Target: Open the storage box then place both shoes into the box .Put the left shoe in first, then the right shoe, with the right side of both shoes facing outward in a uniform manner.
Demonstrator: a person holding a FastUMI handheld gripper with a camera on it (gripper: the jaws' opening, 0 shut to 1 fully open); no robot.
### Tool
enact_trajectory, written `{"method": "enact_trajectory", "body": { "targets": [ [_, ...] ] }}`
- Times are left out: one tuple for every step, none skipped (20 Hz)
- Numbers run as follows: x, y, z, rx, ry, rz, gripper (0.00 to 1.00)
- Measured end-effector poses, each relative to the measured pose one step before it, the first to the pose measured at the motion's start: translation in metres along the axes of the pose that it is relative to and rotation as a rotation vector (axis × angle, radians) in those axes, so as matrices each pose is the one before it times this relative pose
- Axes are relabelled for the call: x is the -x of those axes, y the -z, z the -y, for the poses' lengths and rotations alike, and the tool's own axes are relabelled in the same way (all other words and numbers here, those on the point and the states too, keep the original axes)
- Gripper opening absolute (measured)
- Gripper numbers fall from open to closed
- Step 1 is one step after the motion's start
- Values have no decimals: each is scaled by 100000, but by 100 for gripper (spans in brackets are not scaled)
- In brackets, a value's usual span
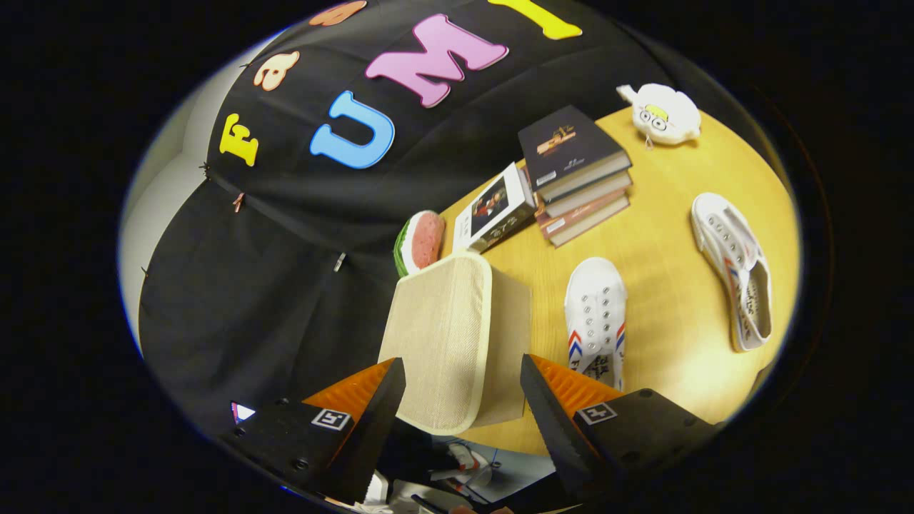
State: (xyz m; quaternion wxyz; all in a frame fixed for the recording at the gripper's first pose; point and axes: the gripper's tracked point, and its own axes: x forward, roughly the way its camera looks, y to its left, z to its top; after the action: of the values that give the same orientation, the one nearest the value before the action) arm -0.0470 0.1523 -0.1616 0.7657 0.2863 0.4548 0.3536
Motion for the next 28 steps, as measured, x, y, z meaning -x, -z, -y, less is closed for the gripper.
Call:
{"method": "enact_trajectory", "body": {
  "targets": [
    [-669, 646, 291, -374, -1689, -2731, 98],
    [-867, 584, 243, -1434, -1906, -3025, 98],
    [-815, 654, 227, -2681, -1950, -2946, 98],
    [-760, 441, 49, -3528, -2165, -2366, 98],
    [-789, 293, -125, -3711, -2692, -2252, 98],
    [-764, 180, -68, -3699, -2928, -1760, 98],
    [-701, 168, 7, -2735, -2479, -2025, 98],
    [-854, 369, 142, -2414, -2036, -2259, 98],
    [-440, 204, -245, -3212, -3018, -1996, 98],
    [-370, 452, -265, -3053, -1870, -1694, 98],
    [-155, 36, -89, -1961, -897, -1461, 96],
    [-334, 25, 116, -558, 68, -942, 95],
    [-108, 41, -50, -503, -245, -460, 96],
    [87, 9, 178, -1024, 1449, 168, 92],
    [-89, 82, -6, -1680, 109, -921, 68],
    [-97, 250, 123, -1328, 259, -2711, 65],
    [-83, -281, 289, -1172, 507, -335, 57],
    [484, 85, 88, -328, 315, -783, 49],
    [-265, 114, -77, -765, 103, 744, 45],
    [219, -307, -157, -1440, -882, 791, 42],
    [208, 35, -318, -1506, -794, 462, 33],
    [-230, 141, -156, -566, -393, -13, 25],
    [-66, 31, -295, -248, -801, -269, 16],
    [145, -24, -151, -38, -1245, -88, 13],
    [-82, 29, -42, 1054, -133, 446, 7],
    [282, -156, -48, 746, -115, 581, 7],
    [103, 98, -79, 1162, 411, 658, 5],
    [-165, 83, -182, 960, 74, -124, 5]
  ]
}}
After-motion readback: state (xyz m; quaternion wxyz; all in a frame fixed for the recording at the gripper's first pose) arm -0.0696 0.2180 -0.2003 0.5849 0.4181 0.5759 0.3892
